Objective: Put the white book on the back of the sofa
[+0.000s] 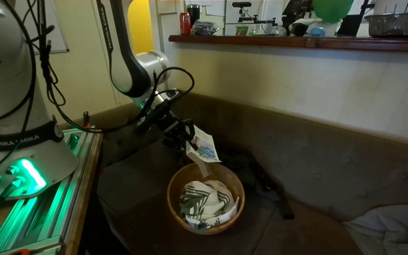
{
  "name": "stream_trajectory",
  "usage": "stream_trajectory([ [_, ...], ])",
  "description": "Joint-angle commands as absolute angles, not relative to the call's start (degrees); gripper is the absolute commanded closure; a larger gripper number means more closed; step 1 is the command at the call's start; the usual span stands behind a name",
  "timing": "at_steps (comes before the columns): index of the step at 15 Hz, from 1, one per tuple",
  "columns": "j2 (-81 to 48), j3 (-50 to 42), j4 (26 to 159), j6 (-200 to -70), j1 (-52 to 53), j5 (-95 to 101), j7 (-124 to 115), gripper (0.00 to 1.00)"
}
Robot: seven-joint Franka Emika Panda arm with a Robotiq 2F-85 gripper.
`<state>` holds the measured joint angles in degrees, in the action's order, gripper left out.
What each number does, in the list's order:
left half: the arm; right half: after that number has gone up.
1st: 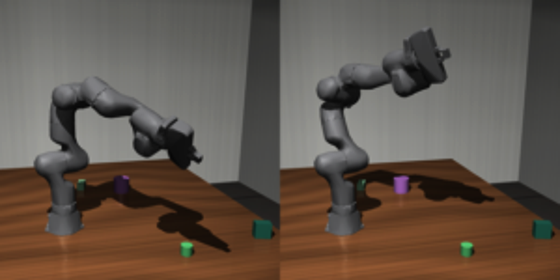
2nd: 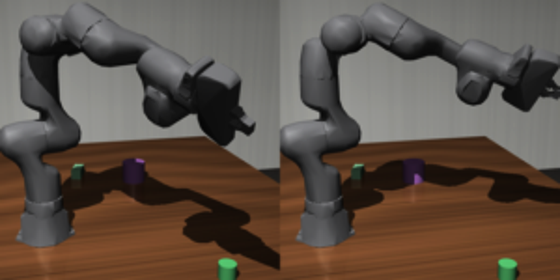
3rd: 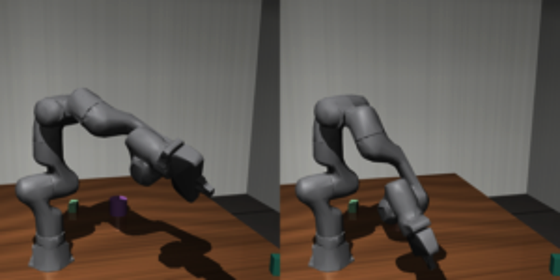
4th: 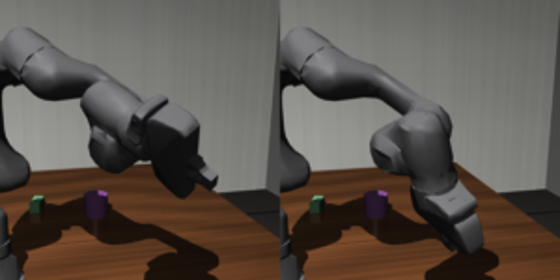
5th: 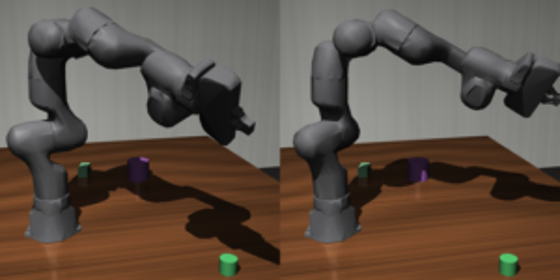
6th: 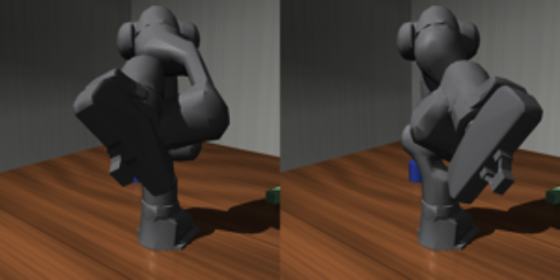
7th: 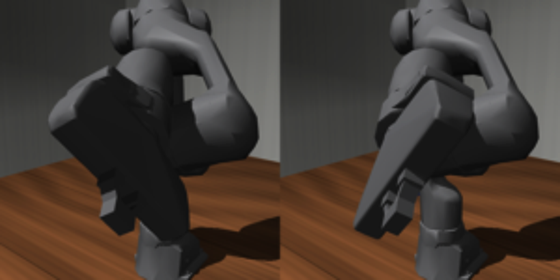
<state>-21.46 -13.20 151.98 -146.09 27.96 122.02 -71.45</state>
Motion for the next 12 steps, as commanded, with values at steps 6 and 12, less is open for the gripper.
stream_trajectory([
  [6, -14.1, 3.4, 152.8, -129.5, 12.8, 119.6, -62.7, 0.94],
  [12, -6.9, 8.8, 150.5, -118.4, 11.2, 124.5, -54.7, 0.94],
])
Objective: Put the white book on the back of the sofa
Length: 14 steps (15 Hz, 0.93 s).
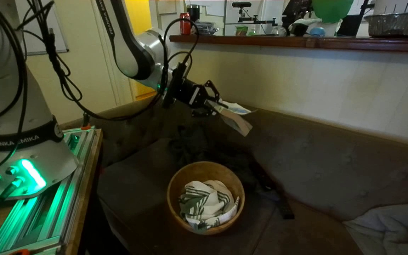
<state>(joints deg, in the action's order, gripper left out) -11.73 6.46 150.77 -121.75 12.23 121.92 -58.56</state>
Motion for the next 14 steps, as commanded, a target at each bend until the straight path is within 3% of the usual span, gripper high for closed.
stream_trajectory([
  [1, -6.1, 9.2, 149.6, -117.2, 11.3, 125.6, -54.0, 0.94],
  [6, -6.3, 10.2, 145.8, -117.0, 11.0, 128.9, -54.9, 0.94],
  [7, -6.2, 10.2, 144.9, -117.5, 10.9, 129.1, -54.8, 0.76],
  [11, -7.1, 10.3, 145.5, -117.5, 10.8, 129.1, -54.8, 0.76],
  [12, -7.6, 10.4, 145.1, -115.8, 11.0, 129.4, -55.5, 0.94],
  [14, -9.3, 11.0, 141.8, -113.4, 11.5, 130.9, -55.5, 0.94],
])
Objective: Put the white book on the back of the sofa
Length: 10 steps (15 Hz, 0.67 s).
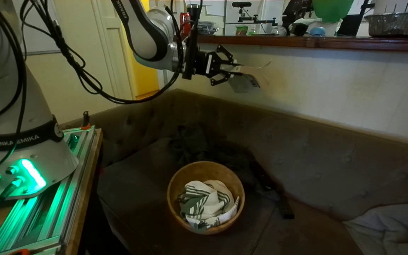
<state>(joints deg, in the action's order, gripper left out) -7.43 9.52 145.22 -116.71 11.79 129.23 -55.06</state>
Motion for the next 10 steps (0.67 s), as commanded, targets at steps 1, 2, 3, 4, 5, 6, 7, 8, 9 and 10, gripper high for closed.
stream_trajectory([
  [1, -10.5, 11.4, 139.4, -112.8, 11.8, 131.9, -55.1, 0.94],
  [2, -11.7, 11.8, 137.3, -112.4, 11.9, 132.8, -54.8, 0.94],
  [3, -12.7, 12.3, 135.1, -112.4, 12.0, 134.0, -55.0, 0.94],
  [4, -14.0, 12.5, 132.7, -113.0, 11.8, 135.9, -55.7, 0.94],
  [5, -15.6, 12.8, 130.0, -114.7, 11.4, 137.8, -56.2, 0.94],
  [6, -17.1, 13.0, 127.5, -116.6, 11.2, 139.6, -56.5, 0.94],
  [7, -19.0, 13.2, 124.8, -118.8, 10.9, 141.5, -57.3, 0.94],
  [8, -20.7, 13.5, 122.5, -120.9, 10.7, 142.6, -57.8, 0.94],
  [9, -22.4, 13.7, 120.2, -123.2, 10.4, 143.6, -58.4, 0.94],
  [10, -24.0, 14.0, 118.2, -125.4, 10.2, 144.4, -58.9, 0.94],
])
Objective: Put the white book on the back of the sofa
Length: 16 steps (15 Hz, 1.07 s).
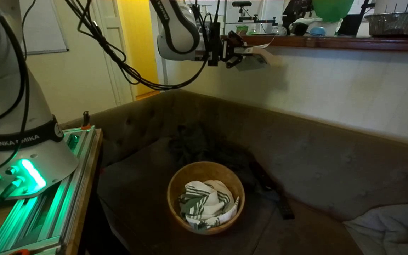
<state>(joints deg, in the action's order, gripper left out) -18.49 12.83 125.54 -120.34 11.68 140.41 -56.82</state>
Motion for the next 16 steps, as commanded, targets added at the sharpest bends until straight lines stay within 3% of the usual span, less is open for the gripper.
stream_trajectory([
  [1, -25.7, 14.2, 116.1, -127.3, 9.9, 145.1, -59.3, 0.94],
  [9, -33.9, 7.1, 100.9, -142.0, 20.0, 143.8, -63.3, 0.94],
  [14, -38.0, 5.4, 95.8, -150.2, 20.3, 143.8, -64.6, 0.94],
  [15, -36.2, 11.5, 99.8, -146.0, 15.7, 143.8, -60.9, 0.94],
  [16, -36.9, 11.9, 99.4, -146.2, 15.0, 143.8, -60.6, 0.76],
])
